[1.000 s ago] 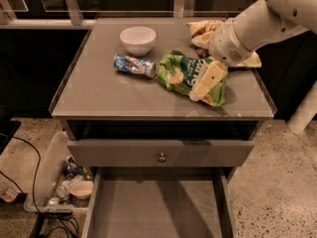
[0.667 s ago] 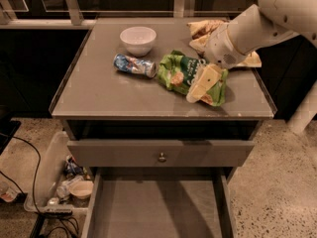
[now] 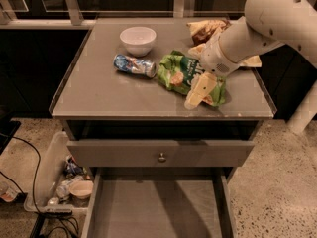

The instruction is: Place green rice chip bag into middle drawer

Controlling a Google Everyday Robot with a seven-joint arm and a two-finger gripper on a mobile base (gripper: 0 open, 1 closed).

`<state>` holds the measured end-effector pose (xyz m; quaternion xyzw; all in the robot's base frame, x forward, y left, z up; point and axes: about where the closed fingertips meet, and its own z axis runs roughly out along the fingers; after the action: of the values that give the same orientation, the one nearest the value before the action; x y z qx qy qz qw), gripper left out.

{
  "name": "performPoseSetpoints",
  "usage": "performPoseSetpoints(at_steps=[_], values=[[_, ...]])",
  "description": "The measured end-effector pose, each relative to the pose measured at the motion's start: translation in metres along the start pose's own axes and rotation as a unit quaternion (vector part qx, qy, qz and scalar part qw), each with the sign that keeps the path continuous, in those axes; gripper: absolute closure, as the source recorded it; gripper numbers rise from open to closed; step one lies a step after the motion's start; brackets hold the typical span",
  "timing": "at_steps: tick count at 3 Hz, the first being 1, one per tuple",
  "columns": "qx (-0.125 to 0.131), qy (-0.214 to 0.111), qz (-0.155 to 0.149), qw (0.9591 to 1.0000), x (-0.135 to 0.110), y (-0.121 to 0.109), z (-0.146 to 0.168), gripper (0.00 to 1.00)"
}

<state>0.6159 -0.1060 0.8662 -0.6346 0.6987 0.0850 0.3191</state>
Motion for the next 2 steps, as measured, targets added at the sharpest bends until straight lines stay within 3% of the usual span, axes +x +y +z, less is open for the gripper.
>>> performPoseSetpoints(at_steps=[1, 2], values=[[0.000, 0.001, 0.000, 1.0000, 0.0008, 0.0003, 0.0010, 0.00], [0.000, 0.001, 0.000, 1.0000, 0.0008, 0.0003, 0.0011, 0.17]])
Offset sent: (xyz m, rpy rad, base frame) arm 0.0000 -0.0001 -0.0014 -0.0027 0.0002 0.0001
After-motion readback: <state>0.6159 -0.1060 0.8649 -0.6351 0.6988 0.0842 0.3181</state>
